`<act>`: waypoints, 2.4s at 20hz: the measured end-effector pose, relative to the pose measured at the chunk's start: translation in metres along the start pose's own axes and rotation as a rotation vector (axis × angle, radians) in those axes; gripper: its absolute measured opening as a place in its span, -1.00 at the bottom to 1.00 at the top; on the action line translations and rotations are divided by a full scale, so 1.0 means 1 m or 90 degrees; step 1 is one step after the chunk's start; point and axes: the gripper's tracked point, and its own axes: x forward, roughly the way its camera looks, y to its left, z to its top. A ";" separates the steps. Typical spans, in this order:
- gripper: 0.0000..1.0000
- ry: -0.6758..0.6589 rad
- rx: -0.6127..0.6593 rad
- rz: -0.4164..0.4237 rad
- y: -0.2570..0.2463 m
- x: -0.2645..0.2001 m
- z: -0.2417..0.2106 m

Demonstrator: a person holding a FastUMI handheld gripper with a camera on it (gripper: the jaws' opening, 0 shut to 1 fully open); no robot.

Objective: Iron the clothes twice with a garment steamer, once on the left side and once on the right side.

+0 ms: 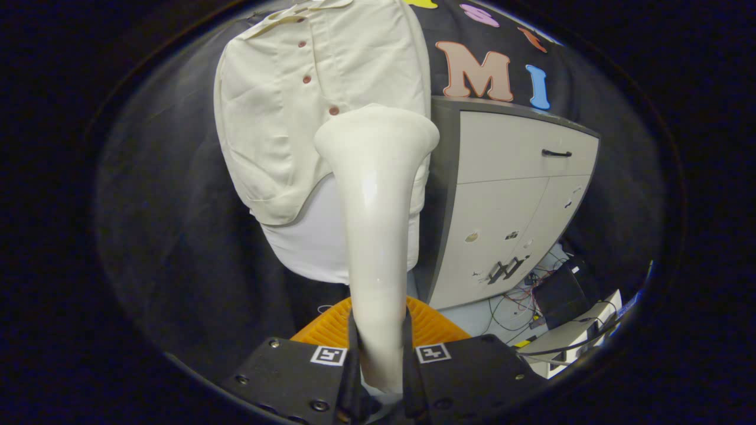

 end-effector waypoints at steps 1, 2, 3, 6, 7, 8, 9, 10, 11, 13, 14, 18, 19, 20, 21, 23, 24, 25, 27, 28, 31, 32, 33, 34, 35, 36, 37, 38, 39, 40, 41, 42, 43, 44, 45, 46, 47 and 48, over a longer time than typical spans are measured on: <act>-0.43 -0.014 0.000 0.007 -0.001 -0.009 0.003; -0.43 -0.030 -0.001 0.016 -0.003 -0.016 0.008; -0.43 -0.039 -0.005 0.025 -0.005 -0.025 0.011; -0.43 -0.100 -0.014 0.042 -0.017 -0.062 0.026; -0.43 -0.116 -0.020 0.044 -0.023 -0.076 0.026; -0.43 -0.125 -0.025 0.048 -0.029 -0.088 0.025; -0.43 -0.135 -0.027 0.052 -0.036 -0.100 0.021; -0.44 -0.141 -0.030 0.055 -0.044 -0.109 0.018; -0.44 -0.150 -0.029 0.055 -0.053 -0.119 0.016; -0.44 -0.165 -0.015 0.058 -0.070 -0.134 0.013; -0.44 -0.167 -0.010 0.059 -0.079 -0.142 0.012; -0.44 -0.214 0.005 0.054 -0.106 -0.160 0.015; -0.44 -0.216 0.011 0.052 -0.111 -0.164 0.013; -0.44 -0.221 0.013 0.056 -0.112 -0.170 0.014; -0.44 -0.236 0.005 0.059 -0.110 -0.174 0.019; -0.44 -0.253 -0.007 0.054 -0.114 -0.180 0.025; -0.44 -0.267 -0.005 0.051 -0.114 -0.183 0.030; -0.44 -0.272 -0.012 0.048 -0.112 -0.185 0.034; -0.44 -0.283 -0.027 0.037 -0.109 -0.190 0.041; -0.44 -0.285 -0.038 0.035 -0.107 -0.192 0.044; -0.44 -0.297 -0.058 0.029 -0.096 -0.195 0.051; -0.44 -0.292 -0.058 0.029 -0.093 -0.194 0.048; -0.44 -0.289 -0.061 0.030 -0.090 -0.195 0.044; -0.44 -0.283 -0.063 0.029 -0.087 -0.193 0.039; -0.44 -0.279 -0.063 0.030 -0.086 -0.193 0.036; -0.44 -0.281 -0.058 0.031 -0.083 -0.193 0.036; -0.44 -0.280 -0.056 0.032 -0.082 -0.193 0.035; -0.44 -0.275 -0.053 0.032 -0.081 -0.191 0.035; -0.44 -0.276 -0.052 0.032 -0.079 -0.191 0.035; -0.44 -0.274 -0.051 0.031 -0.078 -0.190 0.036; -0.44 -0.274 -0.050 0.032 -0.077 -0.189 0.035; -0.44 -0.272 -0.048 0.033 -0.075 -0.187 0.035; -0.44 -0.270 -0.048 0.033 -0.073 -0.186 0.036; -0.44 -0.269 -0.049 0.033 -0.071 -0.185 0.036; -0.44 -0.269 -0.049 0.033 -0.070 -0.183 0.036; -0.44 -0.269 -0.051 0.034 -0.068 -0.183 0.038; -0.44 -0.269 -0.053 0.033 -0.066 -0.182 0.038; -0.44 -0.267 -0.055 0.035 -0.064 -0.182 0.038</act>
